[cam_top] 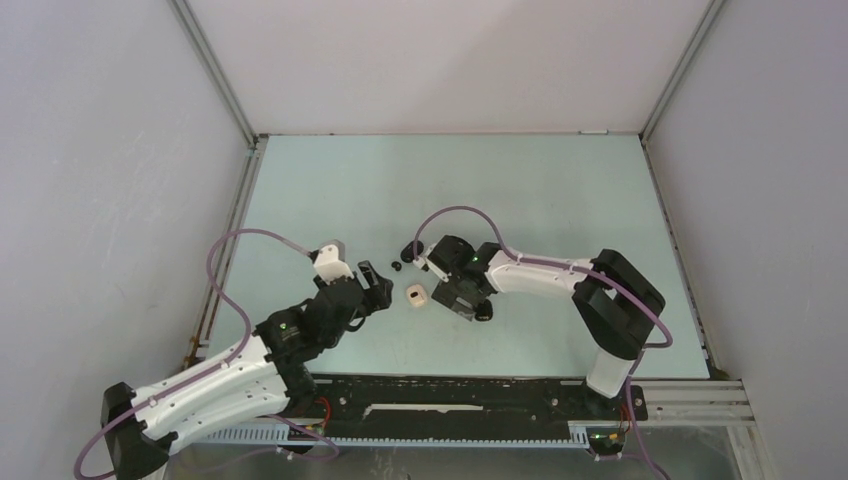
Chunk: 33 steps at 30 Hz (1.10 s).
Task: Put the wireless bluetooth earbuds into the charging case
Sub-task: Pick up the charging case at the center of the board.
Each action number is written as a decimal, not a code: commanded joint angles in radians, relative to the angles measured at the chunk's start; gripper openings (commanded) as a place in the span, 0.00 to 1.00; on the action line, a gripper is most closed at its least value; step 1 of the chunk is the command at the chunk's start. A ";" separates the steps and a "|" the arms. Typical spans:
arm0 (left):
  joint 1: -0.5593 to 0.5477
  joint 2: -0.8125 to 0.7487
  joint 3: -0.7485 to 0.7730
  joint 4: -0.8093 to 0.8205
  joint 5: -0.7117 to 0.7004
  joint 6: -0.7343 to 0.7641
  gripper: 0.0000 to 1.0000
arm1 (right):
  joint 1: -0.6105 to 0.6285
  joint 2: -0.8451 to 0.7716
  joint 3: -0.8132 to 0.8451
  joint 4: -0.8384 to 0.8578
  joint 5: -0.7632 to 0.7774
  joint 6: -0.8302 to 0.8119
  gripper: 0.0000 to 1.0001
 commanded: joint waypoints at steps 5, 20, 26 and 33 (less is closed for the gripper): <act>-0.001 0.043 0.012 0.054 0.004 0.032 0.79 | -0.019 -0.113 -0.020 -0.037 -0.020 -0.011 0.89; -0.001 0.053 0.010 0.083 0.026 0.041 0.79 | -0.131 -0.140 -0.051 -0.050 -0.319 0.041 0.88; -0.001 0.059 0.010 0.089 0.036 0.041 0.79 | -0.122 -0.097 -0.056 -0.036 -0.315 0.057 0.91; -0.001 0.065 0.011 0.089 0.039 0.046 0.79 | -0.125 -0.064 -0.070 -0.019 -0.188 0.049 0.78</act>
